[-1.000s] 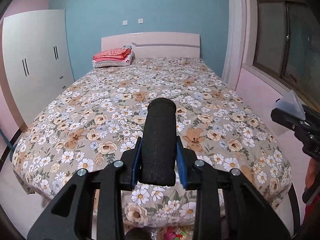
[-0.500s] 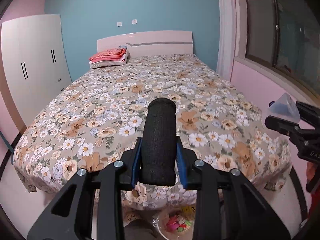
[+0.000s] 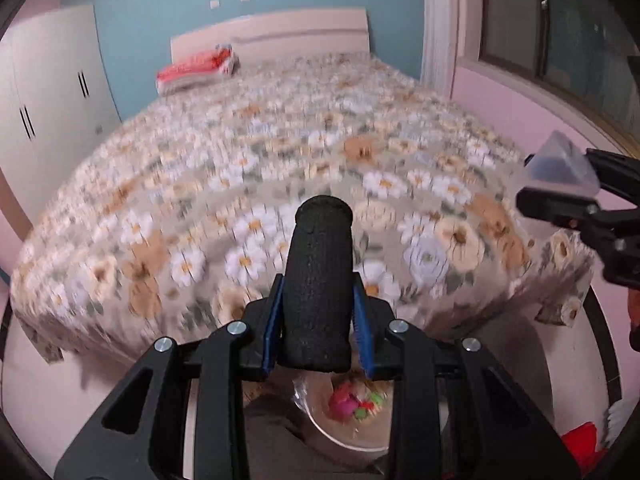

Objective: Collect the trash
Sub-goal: 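Lift the foam roller and clear cup and carry them down over the lined bowl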

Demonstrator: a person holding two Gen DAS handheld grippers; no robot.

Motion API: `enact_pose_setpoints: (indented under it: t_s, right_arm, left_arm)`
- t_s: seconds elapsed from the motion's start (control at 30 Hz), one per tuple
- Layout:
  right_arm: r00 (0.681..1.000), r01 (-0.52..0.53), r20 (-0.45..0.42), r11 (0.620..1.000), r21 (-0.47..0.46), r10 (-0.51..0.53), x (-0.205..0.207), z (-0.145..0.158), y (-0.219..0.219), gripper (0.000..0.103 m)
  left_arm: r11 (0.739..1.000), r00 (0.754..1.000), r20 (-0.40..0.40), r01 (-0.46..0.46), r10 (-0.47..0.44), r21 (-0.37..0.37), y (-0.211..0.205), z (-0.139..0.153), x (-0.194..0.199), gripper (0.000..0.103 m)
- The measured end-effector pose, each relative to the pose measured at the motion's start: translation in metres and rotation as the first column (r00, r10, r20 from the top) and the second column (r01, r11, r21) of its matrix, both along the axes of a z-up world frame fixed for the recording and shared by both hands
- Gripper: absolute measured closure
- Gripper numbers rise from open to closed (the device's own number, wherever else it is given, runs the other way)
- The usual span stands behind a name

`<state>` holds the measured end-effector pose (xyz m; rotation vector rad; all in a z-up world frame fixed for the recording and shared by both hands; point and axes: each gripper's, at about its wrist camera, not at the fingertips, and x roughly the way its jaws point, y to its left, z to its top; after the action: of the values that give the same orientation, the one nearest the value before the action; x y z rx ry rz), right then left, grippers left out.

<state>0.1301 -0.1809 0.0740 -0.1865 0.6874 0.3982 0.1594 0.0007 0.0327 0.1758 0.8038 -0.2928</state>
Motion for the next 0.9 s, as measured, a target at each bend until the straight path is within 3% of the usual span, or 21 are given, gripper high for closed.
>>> enact_pose_setpoints:
  t_s: [0.3, 0.6, 0.9]
  right_arm:
    - [0.993, -0.030, -0.114, 0.998, -0.049, 0.024, -0.001, -0.068, 0.018, 0.053]
    - [0.965, -0.055, -0.262, 0.996, -0.073, 0.034, 0.003, -0.140, 0.027, 0.053]
    - [0.923, -0.063, -0.384, 0.994, -0.085, 0.026, 0.008, -0.196, 0.033, 0.053]
  left_arm:
    - [1.000, 0.989, -0.149, 0.016, -0.014, 0.013, -0.003, -0.083, 0.000, 0.071]
    - [0.998, 0.946, -0.322, 0.056, -0.048, 0.018, -0.015, -0.162, -0.006, 0.071]
    - [0.997, 0.904, -0.424, 0.074, -0.058, 0.020, -0.019, -0.214, -0.003, 0.071]
